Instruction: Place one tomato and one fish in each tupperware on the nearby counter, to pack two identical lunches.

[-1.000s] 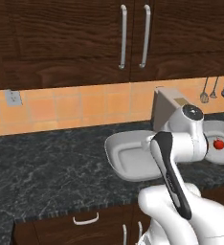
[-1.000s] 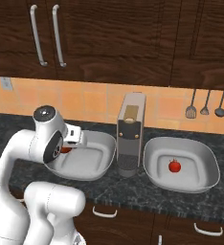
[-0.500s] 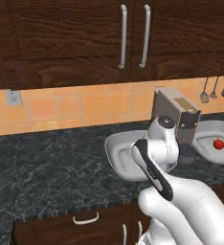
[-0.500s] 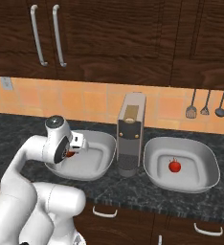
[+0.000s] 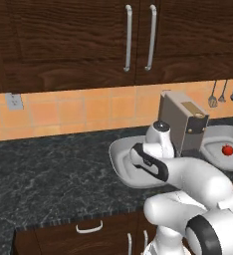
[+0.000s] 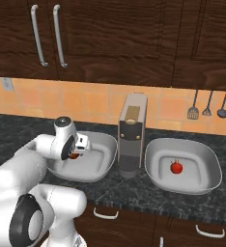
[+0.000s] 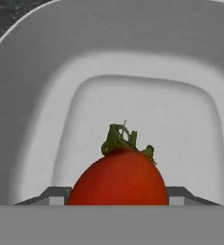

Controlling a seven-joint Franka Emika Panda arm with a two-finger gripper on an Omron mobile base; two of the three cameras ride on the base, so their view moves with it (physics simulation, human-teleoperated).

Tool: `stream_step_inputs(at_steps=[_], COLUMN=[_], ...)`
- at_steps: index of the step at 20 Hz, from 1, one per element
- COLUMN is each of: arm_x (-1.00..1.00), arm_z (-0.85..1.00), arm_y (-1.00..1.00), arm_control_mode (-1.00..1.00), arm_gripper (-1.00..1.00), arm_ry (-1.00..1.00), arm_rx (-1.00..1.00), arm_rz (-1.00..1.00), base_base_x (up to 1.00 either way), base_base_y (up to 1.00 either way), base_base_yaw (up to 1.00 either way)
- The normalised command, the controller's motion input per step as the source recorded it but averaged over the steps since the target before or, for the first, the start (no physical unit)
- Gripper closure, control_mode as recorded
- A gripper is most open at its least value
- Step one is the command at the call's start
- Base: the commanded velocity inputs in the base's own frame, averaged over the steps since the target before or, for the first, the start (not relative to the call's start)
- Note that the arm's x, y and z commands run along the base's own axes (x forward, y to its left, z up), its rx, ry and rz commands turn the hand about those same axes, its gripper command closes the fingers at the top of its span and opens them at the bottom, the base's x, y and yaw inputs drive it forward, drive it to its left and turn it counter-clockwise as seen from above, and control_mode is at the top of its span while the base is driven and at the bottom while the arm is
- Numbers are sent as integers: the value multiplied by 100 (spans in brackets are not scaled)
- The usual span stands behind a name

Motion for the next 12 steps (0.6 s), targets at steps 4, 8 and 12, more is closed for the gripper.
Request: stream_step_inputs(at_steps=[4, 8, 12], arm_x=[23, 26, 18], arm_z=[-45, -49, -42], arm_y=[0, 0, 6], arm_control_mode=[-100, -100, -100], arm_gripper=[100, 100, -100], arm_ry=[1, 2, 2], arm_rx=[0, 0, 0], arm_rz=[0, 0, 0], base_base_x=[0, 0, 0], base_base_y=[0, 0, 0], base_base_yaw=[0, 0, 0])
